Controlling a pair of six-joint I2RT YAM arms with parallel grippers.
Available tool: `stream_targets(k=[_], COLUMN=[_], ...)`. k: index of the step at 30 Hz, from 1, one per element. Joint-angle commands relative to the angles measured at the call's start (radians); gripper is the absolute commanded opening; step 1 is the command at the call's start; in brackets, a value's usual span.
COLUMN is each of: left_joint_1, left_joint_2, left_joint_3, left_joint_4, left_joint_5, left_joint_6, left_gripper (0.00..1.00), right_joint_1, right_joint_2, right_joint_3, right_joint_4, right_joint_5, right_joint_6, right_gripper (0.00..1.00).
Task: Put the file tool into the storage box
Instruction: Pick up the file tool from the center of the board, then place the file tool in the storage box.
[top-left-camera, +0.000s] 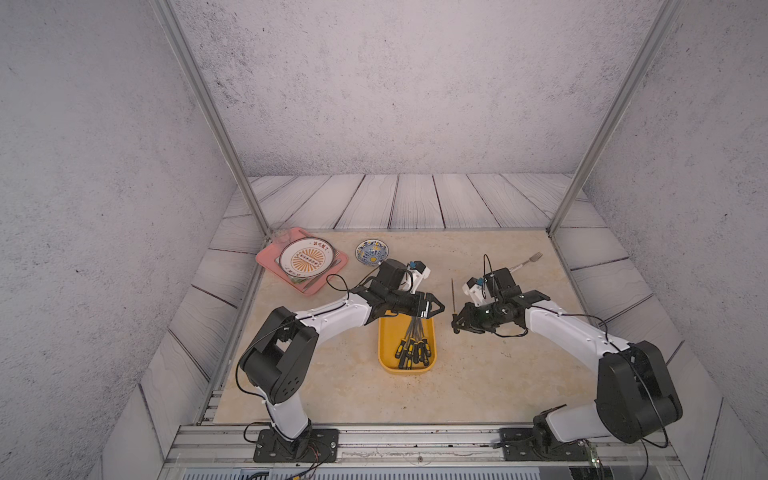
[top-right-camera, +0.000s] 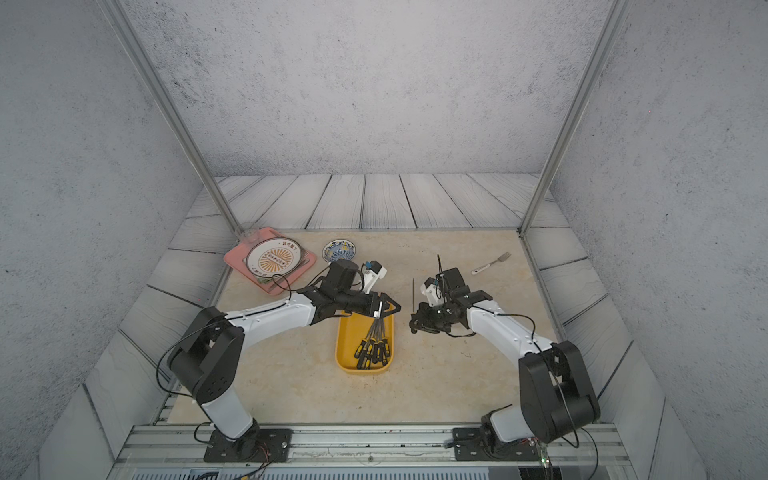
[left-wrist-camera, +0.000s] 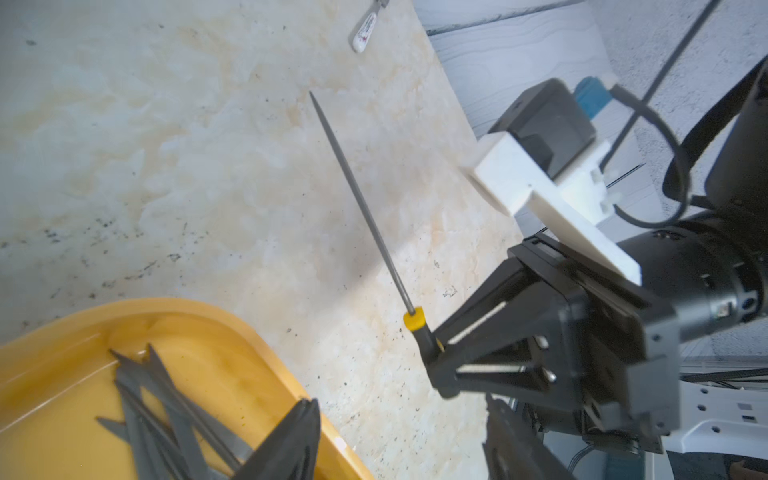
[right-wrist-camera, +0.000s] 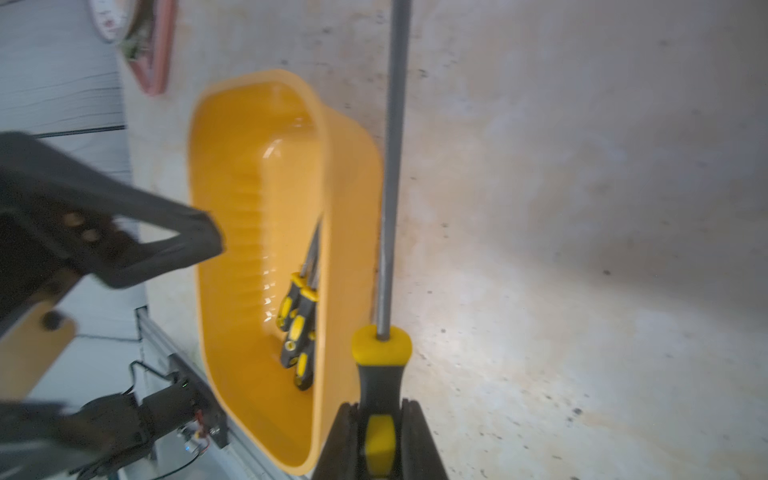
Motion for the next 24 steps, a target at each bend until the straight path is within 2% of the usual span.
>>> stream_targets(k=[1, 10, 12, 13, 16, 18, 19, 20, 21, 24], left_joint_1=[-0.005, -0.005, -0.006, -0.006, -0.006, -0.006, -0.006, -0.004, -0.005, -0.002], left_joint_2=[0.025, 0.078, 0.087, 0.088, 0.083, 0.074, 0.064, 0.053, 0.039, -0.013], left_joint_3=[0.029, 0.067, 0.066, 0.065, 0.061, 0.051, 0.038, 0.023, 0.002, -0.051], left_joint_4=[0.048, 0.085, 0.093, 0.091, 0.054, 0.008, -0.016, -0.032, -0.047, -0.105], left_joint_5=[0.037, 0.04, 0.036, 0.034, 0.037, 0.039, 0.034, 0.029, 0.02, -0.012], left_joint_6=[-0.036, -0.065, -0.07, -0.071, -0.049, -0.016, 0.002, 0.015, 0.03, 0.089], left_gripper=[0.7, 0.7, 0.67, 0.61, 0.29, 0.13, 0.09, 0.08, 0.08, 0.08], right_joint_1=[0.012, 0.078, 0.083, 0.084, 0.084, 0.083, 0.084, 0.084, 0.083, 0.085], right_joint_2=[-0.014, -0.047, -0.053, -0.053, -0.045, -0.043, -0.041, -0.04, -0.039, -0.033], right_joint_3=[0.025, 0.05, 0.051, 0.052, 0.058, 0.058, 0.06, 0.061, 0.064, 0.07], right_joint_4=[0.027, 0.024, 0.024, 0.02, 0.005, 0.0, -0.001, -0.003, -0.006, -0.024], right_joint_5=[-0.193, -0.263, -0.259, -0.253, -0.238, -0.233, -0.229, -0.226, -0.217, -0.163], right_joint_6=[-0.036, -0.106, -0.109, -0.111, -0.115, -0.115, -0.114, -0.115, -0.113, -0.098], right_gripper=[0.0, 0.0, 0.0, 0.0, 0.0, 0.0, 0.0, 0.0, 0.05, 0.35])
